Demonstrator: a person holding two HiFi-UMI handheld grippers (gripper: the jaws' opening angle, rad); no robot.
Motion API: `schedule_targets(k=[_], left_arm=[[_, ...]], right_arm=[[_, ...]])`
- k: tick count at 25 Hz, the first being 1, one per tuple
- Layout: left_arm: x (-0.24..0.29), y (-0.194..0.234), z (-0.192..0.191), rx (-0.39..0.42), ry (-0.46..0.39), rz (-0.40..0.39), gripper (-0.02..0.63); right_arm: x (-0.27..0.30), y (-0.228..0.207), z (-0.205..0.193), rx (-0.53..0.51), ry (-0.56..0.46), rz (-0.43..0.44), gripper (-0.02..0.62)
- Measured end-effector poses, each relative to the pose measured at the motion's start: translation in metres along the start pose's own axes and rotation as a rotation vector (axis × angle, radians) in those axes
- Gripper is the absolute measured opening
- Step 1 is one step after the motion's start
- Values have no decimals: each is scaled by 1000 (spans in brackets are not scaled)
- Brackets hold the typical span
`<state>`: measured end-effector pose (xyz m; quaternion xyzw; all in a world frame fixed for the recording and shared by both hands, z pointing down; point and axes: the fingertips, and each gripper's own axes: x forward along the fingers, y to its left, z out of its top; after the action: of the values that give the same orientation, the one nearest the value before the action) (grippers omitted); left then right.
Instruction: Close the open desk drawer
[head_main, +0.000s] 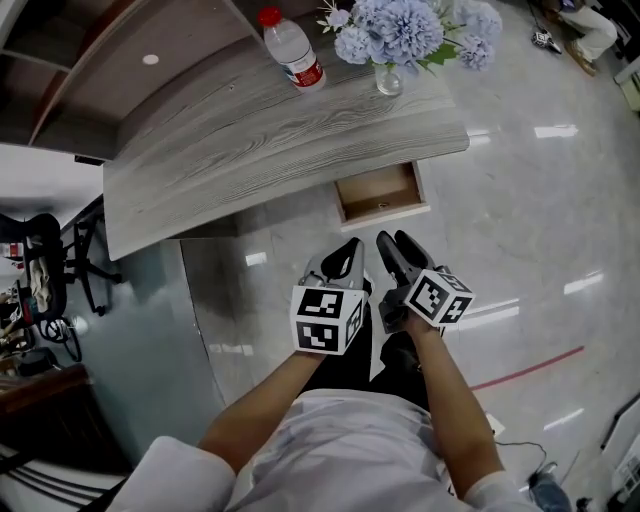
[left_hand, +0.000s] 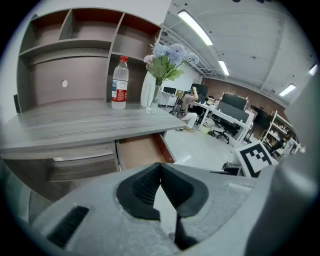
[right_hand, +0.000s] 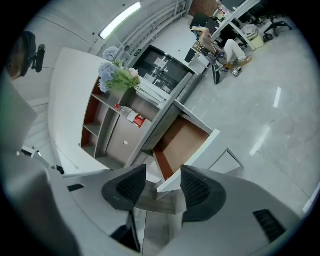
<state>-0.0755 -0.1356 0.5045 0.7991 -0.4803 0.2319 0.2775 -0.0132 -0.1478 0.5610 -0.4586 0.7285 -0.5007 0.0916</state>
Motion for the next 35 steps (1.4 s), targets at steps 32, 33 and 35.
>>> schedule_targets(k=[32, 33, 35], left_arm=[[36, 31, 22, -1, 26, 20, 5], [35, 30, 21, -2, 27, 23, 5], [33, 28, 20, -1, 28, 27, 5]], right_arm=[[52, -50, 1, 523, -115, 23, 147], [51, -48, 2, 524, -115, 27, 147], [50, -45, 5, 523, -114, 41, 146]])
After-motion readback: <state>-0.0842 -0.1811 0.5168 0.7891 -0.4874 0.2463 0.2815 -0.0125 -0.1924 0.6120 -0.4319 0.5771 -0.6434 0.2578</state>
